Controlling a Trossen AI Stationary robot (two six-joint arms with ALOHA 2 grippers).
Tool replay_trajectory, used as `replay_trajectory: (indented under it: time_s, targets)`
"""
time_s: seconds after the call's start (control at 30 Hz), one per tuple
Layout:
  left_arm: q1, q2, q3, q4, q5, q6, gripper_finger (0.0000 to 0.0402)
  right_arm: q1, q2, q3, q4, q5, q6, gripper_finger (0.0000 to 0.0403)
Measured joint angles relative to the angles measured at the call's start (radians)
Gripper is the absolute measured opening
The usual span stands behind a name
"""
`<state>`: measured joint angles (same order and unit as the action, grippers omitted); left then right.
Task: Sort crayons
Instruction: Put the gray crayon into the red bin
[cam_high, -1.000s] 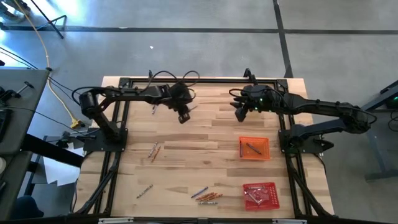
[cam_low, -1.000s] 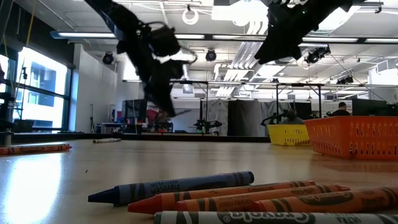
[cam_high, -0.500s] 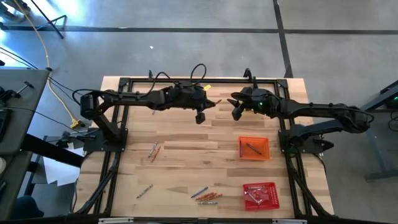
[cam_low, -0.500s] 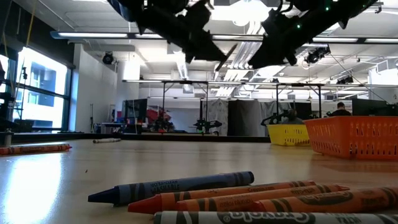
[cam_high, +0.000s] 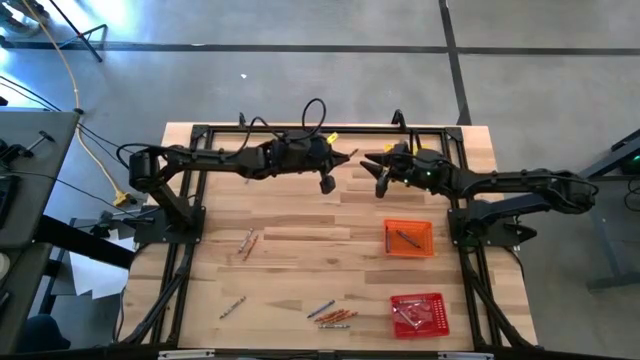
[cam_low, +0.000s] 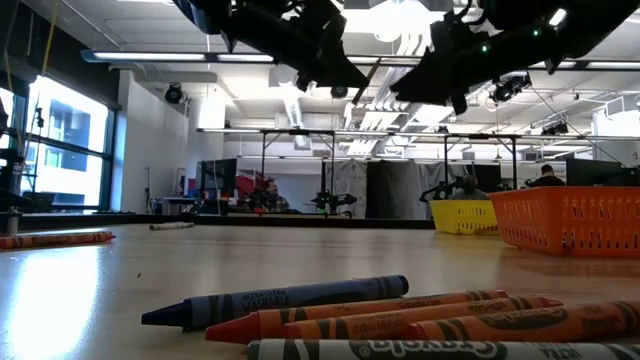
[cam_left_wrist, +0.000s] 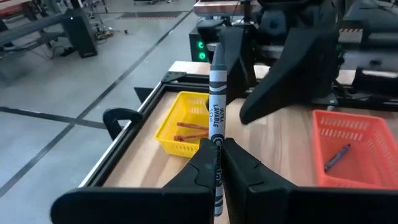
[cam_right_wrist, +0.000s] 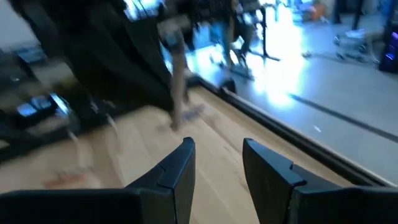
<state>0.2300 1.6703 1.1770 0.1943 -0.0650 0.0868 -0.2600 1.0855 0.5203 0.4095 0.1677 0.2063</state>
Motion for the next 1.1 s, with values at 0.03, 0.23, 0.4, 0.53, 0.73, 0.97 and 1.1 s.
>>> replay_trajectory:
  time_s: [0.03, 0.23, 0.4, 0.53, 0.73, 0.97, 1.1]
  targets:
    - [-0.005, 0.0, 0.0, 0.001, 0.0, -0.001, 0.0, 0.006, 0.0, -0.002, 0.031, -0.005, 0.003, 0.0128]
    - [-0.041, 0.008, -0.001, 0.043, -0.052, 0.002, 0.0, 0.061, -0.001, -0.002, 0.148, -0.007, -0.004, 0.0128]
    - [-0.064, 0.008, 0.0, 0.079, -0.084, 0.013, 0.0, 0.097, -0.001, -0.002, 0.159, 0.012, -0.005, 0.0128]
    - [-0.083, 0.008, 0.0, 0.089, -0.084, 0.02, 0.0, 0.117, 0.0, -0.002, 0.171, 0.048, -0.005, 0.0128]
    - [-0.109, 0.009, 0.0, 0.097, -0.084, 0.034, 0.0, 0.132, 0.0, -0.002, 0.208, 0.05, -0.015, 0.0128]
    - [-0.126, 0.009, 0.0, 0.097, -0.085, 0.041, 0.0, 0.132, 0.002, -0.002, 0.241, 0.035, -0.021, 0.0128]
    - [-0.129, 0.01, 0.0, 0.096, -0.084, 0.04, 0.0, 0.135, 0.002, -0.002, 0.252, 0.016, -0.024, 0.0128]
